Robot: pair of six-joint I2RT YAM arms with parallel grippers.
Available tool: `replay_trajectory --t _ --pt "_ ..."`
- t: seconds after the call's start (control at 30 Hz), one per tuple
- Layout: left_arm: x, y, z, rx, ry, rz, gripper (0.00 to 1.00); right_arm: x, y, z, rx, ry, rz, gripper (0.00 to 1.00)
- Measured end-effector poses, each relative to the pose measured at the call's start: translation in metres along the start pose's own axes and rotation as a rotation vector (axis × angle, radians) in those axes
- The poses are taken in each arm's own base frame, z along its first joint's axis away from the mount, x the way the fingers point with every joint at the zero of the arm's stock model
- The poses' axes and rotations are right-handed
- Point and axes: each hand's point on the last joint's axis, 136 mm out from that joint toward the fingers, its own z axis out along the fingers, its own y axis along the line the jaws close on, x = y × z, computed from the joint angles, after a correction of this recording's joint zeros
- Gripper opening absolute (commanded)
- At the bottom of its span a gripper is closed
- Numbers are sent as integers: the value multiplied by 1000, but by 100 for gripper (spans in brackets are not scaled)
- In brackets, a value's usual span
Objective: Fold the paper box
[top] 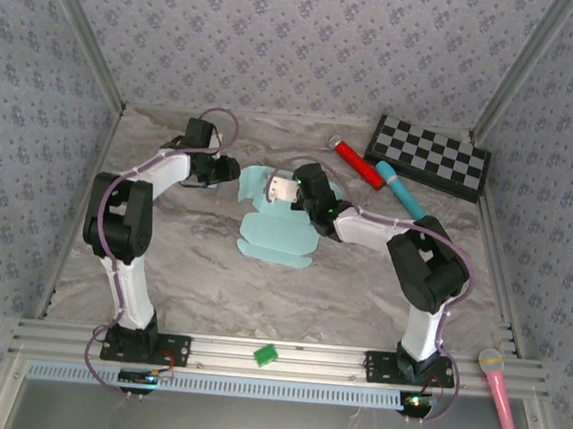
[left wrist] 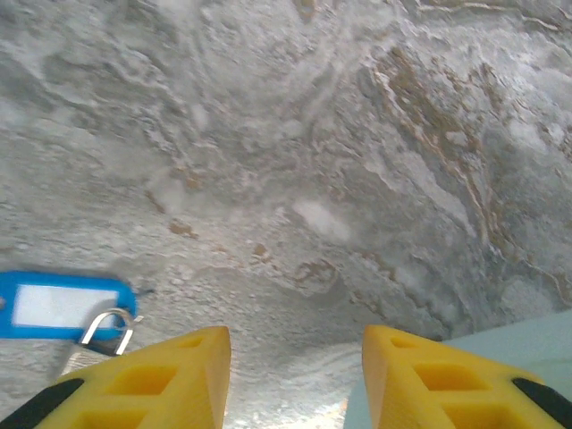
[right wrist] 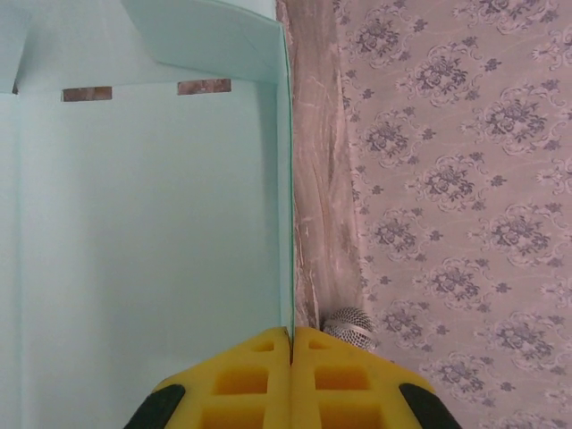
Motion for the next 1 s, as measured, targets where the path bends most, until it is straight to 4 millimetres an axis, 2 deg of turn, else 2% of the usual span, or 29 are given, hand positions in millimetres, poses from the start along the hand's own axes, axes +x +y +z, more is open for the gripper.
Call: replay_trajectory --t 0.17,0.3,0.43,0.53,0.67,1.0 --pt "-6 11 1 -20 -14 -22 43 -1 10 -5 36 2 -30 0" --pt "-4 12 12 -2 12 -28 44 -6 15 -9 70 -6 -55 0" --pt "5 4 24 57 63 -10 44 -10 14 -12 92 -13 -71 0" --pt "13 -7 26 102 91 23 44 -11 13 -12 100 -16 -72 0" --pt "19 -17 24 144 106 62 44 -11 13 -12 99 -15 -71 0" --pt "47 -36 7 265 158 140 43 -10 14 -12 94 -13 -73 0"
